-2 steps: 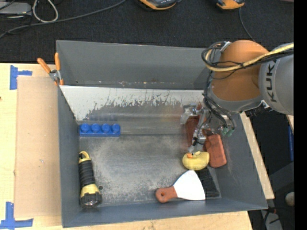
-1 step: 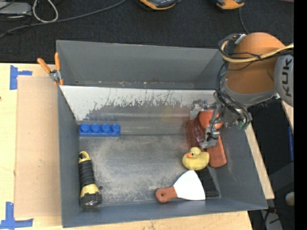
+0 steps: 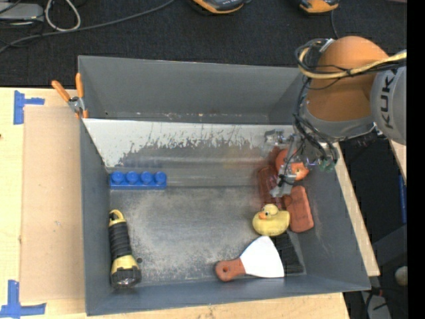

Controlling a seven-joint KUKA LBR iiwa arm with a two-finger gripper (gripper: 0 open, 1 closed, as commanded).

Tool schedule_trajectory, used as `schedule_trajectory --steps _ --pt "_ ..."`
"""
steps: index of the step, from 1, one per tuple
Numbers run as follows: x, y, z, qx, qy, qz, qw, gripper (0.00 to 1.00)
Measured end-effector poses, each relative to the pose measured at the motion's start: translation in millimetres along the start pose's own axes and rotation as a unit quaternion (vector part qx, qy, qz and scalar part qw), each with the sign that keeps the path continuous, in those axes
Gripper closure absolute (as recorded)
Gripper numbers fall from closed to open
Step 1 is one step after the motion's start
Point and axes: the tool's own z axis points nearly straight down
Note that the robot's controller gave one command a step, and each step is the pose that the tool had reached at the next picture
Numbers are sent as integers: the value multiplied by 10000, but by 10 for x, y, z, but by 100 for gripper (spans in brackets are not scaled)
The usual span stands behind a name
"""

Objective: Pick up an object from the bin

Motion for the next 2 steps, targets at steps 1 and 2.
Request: schedule_trajectory --steps 1,2 --pt "306 -9 -22 8 -1 -261 9997 0" --pt "245 -23 -99 -1 -20 -109 9999 0"
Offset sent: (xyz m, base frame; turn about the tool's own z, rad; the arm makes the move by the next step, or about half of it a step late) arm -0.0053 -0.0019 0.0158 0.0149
